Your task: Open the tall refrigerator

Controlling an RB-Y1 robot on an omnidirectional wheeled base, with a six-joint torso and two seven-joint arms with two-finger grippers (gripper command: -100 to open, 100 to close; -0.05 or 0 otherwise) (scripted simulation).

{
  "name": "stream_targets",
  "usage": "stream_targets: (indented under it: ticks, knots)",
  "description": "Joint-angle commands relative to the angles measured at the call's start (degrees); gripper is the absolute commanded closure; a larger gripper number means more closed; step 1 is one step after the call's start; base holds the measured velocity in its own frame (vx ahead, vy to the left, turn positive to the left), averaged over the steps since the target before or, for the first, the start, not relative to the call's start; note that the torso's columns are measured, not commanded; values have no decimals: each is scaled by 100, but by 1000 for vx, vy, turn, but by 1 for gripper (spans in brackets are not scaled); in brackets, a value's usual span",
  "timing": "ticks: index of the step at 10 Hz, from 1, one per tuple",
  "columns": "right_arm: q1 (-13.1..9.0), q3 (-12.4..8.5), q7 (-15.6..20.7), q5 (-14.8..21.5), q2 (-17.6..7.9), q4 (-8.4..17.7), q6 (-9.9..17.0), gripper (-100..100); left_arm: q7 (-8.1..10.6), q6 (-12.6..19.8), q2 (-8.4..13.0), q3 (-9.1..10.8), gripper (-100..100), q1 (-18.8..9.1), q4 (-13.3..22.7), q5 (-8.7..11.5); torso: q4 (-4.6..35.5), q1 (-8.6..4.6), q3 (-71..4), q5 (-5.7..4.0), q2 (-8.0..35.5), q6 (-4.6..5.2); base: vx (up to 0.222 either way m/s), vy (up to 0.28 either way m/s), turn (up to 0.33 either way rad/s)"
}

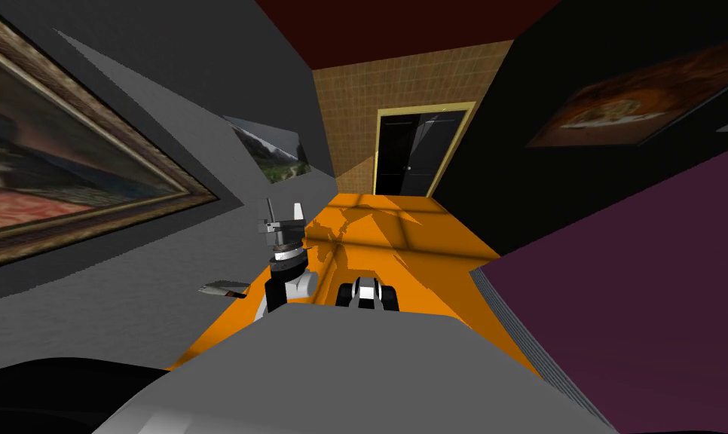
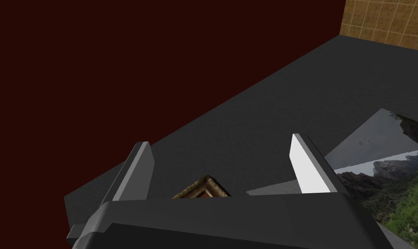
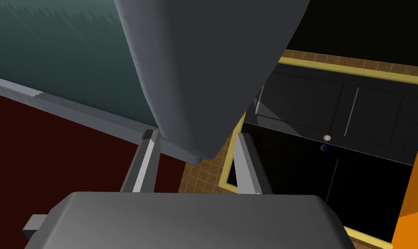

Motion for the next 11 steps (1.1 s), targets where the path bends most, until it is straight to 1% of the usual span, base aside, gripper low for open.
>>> stream_targets:
  ticks: [1, 2, 3, 4, 5, 6, 7, 8, 9, 10, 11]
  knots:
    - [82, -44, 16, 28, 9, 123, 81, 100, 0, 0, 0, 0, 0, 1, 0, 0, 0, -4, -2, -14, -22, 13, 203, 87, -32]
    - [165, -87, 32, 55, 17, 246, 161, 100, 0, 0, 0, 0, 0, 1, 0, 0, -11, 6, -9, -24, -39, 5, 255, 129, -19]
    - [165, -87, 32, 55, 17, 246, 161, 100, 0, 0, 0, 0, 0, 2, 0, 0, -19, 18, -22, -26, -65, 0, 233, 122, -25]
    - [247, -131, 49, 83, 26, 369, 242, 100, 0, 0, 0, 0, 0, 1, 0, 0, -23, 13, -28, -20, -61, -12, 259, 107, -11]
    - [247, -131, 49, 83, 26, 369, 242, 100, 0, 0, 0, 0, 0, 2, 0, 0, -25, 3, -37, -16, -70, -12, 208, 82, -23]
    - [329, -175, 65, 110, 34, 492, 323, 100, 0, 0, 0, 0, 0, 1, 0, 0, -23, -16, -42, -8, -58, -23, 216, 96, -7]
    - [329, -175, 65, 110, 34, 492, 323, 100, 0, 0, 0, 0, 0, 1, 0, 0, -24, -22, -52, -3, -68, -23, 190, 92, -11]
    - [411, -218, 81, 138, 43, 614, 404, 100, 0, 0, 0, 0, 0, 1, 0, 0, -29, -11, -48, -8, -69, -27, 228, 125, 0]
    - [411, -218, 81, 138, 43, 614, 404, 100, 0, 0, 0, 0, 0, 1, 0, 0, -31, -3, -55, -8, -84, -25, 244, 105, -20]
    - [494, -262, 97, 166, 51, 737, 484, 100, 0, 0, 0, 0, 0, 2, 0, 0, -32, -3, -54, -8, -84, -26, 267, 99, -20]
    - [494, -262, 97, 166, 51, 737, 484, 100, 0, 0, 0, 0, 0, 2, 0, 0, -33, -14, -59, -8, -86, -27, 226, 76, -20]
